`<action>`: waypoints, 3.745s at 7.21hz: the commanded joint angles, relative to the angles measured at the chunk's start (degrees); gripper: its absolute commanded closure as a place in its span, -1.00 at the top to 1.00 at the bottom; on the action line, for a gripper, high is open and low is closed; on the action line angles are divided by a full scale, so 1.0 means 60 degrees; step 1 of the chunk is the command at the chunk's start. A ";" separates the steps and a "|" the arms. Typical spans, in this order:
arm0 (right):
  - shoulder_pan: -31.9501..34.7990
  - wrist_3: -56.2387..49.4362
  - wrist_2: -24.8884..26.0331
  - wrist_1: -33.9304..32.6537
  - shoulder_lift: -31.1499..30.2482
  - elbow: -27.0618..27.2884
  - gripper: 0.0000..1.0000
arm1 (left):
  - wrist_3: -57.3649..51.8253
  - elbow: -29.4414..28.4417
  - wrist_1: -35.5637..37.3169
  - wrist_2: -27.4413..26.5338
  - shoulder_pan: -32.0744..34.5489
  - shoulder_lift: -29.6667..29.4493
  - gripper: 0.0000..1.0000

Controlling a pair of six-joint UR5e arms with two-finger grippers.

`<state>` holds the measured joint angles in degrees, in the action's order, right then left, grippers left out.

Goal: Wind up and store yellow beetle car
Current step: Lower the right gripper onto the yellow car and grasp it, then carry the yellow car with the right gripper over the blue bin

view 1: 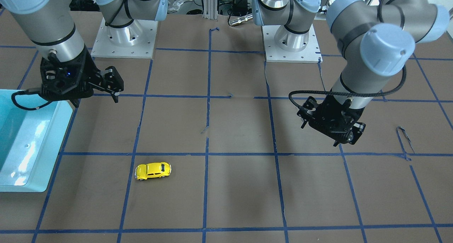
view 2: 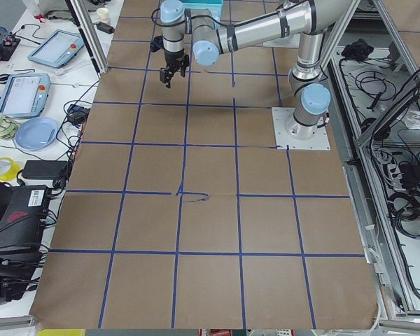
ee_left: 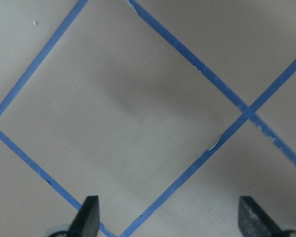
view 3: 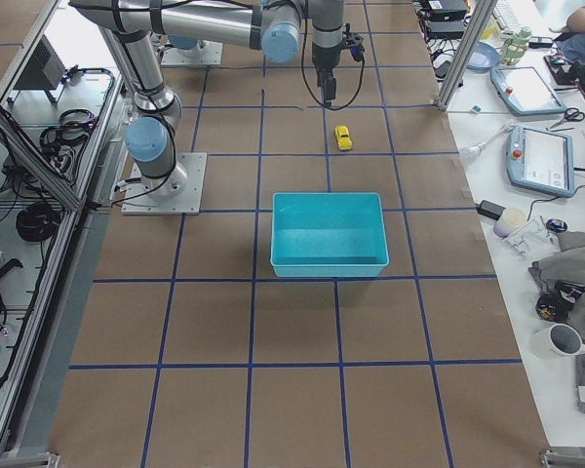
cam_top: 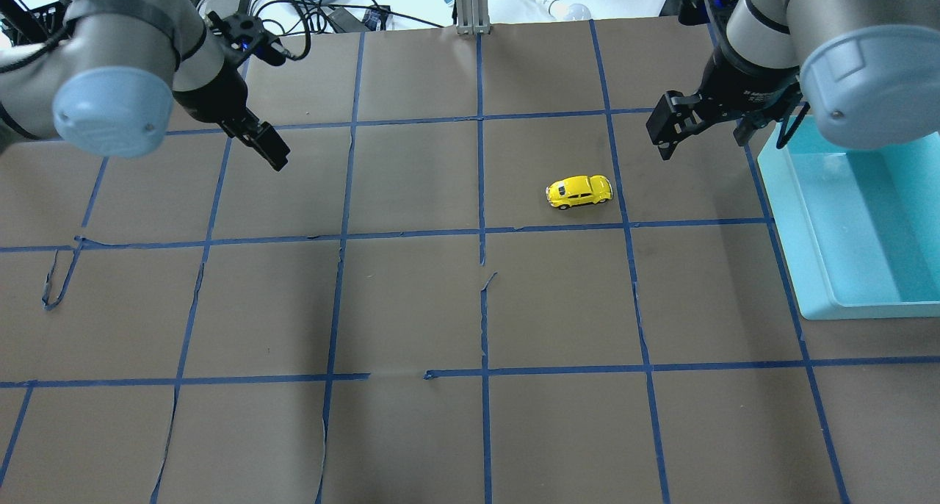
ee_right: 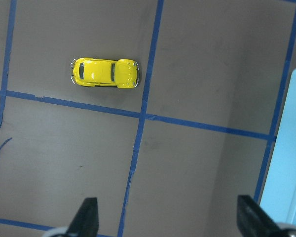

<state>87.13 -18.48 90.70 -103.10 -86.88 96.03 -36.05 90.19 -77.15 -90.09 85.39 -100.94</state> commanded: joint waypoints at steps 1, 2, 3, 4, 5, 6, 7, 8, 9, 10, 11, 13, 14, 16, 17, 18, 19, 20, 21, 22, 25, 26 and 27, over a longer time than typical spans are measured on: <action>0.0023 -0.4631 -0.0058 -0.1312 0.1098 -0.0009 1.00 | 0.2905 -0.1303 -0.2064 0.0045 0.0181 0.0633 1.00; 0.0081 -0.6307 -0.0101 -0.2216 0.1758 -0.0009 1.00 | 0.3773 -0.1320 -0.2184 0.0117 0.0182 0.1101 1.00; 0.0227 -0.7919 -0.0116 -0.2428 0.2170 -0.0009 1.00 | 0.4303 -0.1335 -0.2403 0.0117 0.0182 0.1497 1.00; 0.0403 -0.8994 -0.0131 -0.2576 0.2436 0.0005 1.00 | 0.5585 -0.1219 -0.2405 0.0132 0.0182 0.1704 1.00; 0.0636 -0.9773 -0.0131 -0.2896 0.2757 -0.0009 1.00 | 0.5960 -0.1203 -0.2405 0.0205 0.0182 0.1721 1.00; 0.0885 -1.0564 -0.0146 -0.3450 0.3195 -0.0009 1.00 | 0.6109 -0.1174 -0.2362 0.0379 0.0196 0.1634 1.00; 0.1178 -1.1007 -0.0262 -0.3746 0.3635 -0.0009 1.00 | 0.6241 -0.1072 -0.2361 0.0367 0.0196 0.1691 1.00; 0.1427 -1.1258 -0.0263 -0.3749 0.3842 0.0005 1.00 | 0.6228 -0.1013 -0.2332 0.0265 0.0196 0.1822 1.00; 0.1502 -1.1652 -0.0336 -0.3821 0.4120 -0.0009 1.00 | 0.6242 -0.0998 -0.2260 0.0278 0.0196 0.1765 1.00; 0.1532 -1.1743 -0.0481 -0.4301 0.4355 -0.0009 1.00 | 0.6242 -0.0998 -0.2230 0.0279 0.0196 0.1765 1.00; 0.1532 -1.1773 -0.0468 -0.4349 0.4459 -0.0009 1.00 | 0.6228 -0.0984 -0.2215 0.0279 0.0196 0.1794 1.00; 0.1532 -1.1744 -0.0453 -0.4262 0.4561 0.0034 1.00 | 0.6213 -0.0969 -0.2215 0.0279 0.0196 0.1809 1.00; 0.1532 -1.1657 -0.0453 -0.4291 0.4577 0.0223 1.00 | 0.6169 -0.0969 -0.2229 0.0264 0.0196 0.1838 1.00; 0.1532 -1.1642 -0.0366 -0.4291 0.4606 0.0430 1.00 | 0.6198 -0.0940 -0.2215 0.0380 0.0196 0.1795 1.00; 0.1532 -1.1627 -0.0351 -0.4305 0.4606 0.0416 -0.02 | 0.6184 -0.0882 -0.2229 0.0381 0.0196 0.1809 1.00; 0.1532 -1.1525 -0.0322 -0.4306 0.4592 0.0415 -0.99 | 0.6198 -0.0881 -0.2230 0.0367 0.0196 0.1852 1.00; 0.1532 -1.1510 -0.0307 -0.4306 0.4592 0.0386 -1.00 | 0.6198 -0.0881 -0.2230 0.0395 0.0196 0.1867 1.00; 0.1532 -1.1510 -0.0322 -0.4306 0.4592 0.0314 -1.00 | 0.6184 -0.0881 -0.2244 0.0294 0.0196 0.1867 1.00; 0.1518 -1.1524 -0.0264 -0.4277 0.4519 0.0052 -1.00 | 0.6184 -0.0881 -0.2259 0.0250 0.0196 0.1867 1.00; 0.1460 -1.1640 0.0244 -0.3972 0.4286 -0.0531 -1.00 | 0.6184 -0.0881 -0.2259 0.0249 0.0196 0.1882 1.00; 0.0265 -1.1510 0.0383 -0.1570 0.2956 -0.1897 -1.00 | 0.6111 -0.0866 -0.2288 0.0264 0.0196 0.1911 1.00; -0.0598 -1.1669 0.0454 -0.1160 0.2327 -0.1855 -1.00 | 0.6125 -0.0866 -0.2332 0.0264 0.0196 0.1926 1.00; -0.1549 -1.2396 0.0397 -0.0518 0.1944 -0.1841 -1.00 | 0.6125 -0.0794 -0.2303 0.0249 0.0196 0.1941 1.00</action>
<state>84.56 -89.20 93.26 -110.61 -71.70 85.16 0.69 85.10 -91.01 -88.53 86.57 -89.39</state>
